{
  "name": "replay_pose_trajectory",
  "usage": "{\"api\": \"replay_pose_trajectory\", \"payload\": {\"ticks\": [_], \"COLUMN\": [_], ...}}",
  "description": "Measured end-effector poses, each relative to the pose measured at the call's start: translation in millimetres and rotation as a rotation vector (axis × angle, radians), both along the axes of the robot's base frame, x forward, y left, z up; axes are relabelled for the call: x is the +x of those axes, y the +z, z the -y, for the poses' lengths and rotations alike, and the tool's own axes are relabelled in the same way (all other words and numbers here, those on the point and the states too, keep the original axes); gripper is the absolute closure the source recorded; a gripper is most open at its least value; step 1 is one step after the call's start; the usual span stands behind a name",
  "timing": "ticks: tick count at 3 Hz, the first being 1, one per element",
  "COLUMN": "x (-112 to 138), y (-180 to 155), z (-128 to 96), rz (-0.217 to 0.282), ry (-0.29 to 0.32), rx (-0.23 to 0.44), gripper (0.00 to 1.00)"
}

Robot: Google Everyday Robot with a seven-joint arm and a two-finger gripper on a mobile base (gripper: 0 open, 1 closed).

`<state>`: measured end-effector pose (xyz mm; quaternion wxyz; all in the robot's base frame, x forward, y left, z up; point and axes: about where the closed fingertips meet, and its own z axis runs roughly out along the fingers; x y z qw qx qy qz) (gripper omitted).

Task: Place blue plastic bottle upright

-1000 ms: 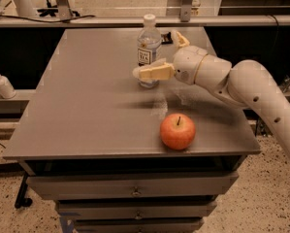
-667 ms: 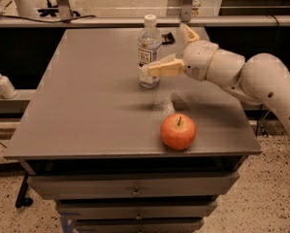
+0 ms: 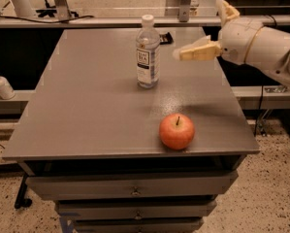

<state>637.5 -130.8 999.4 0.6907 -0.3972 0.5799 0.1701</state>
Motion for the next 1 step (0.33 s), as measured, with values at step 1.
{"api": "replay_pose_trajectory", "payload": {"ticks": [1], "x": [0.1], "y": [4.0], "z": [4.2], "rz": [0.006], "ry": [-0.008], "rx": [-0.001], "gripper": [0.0]}}
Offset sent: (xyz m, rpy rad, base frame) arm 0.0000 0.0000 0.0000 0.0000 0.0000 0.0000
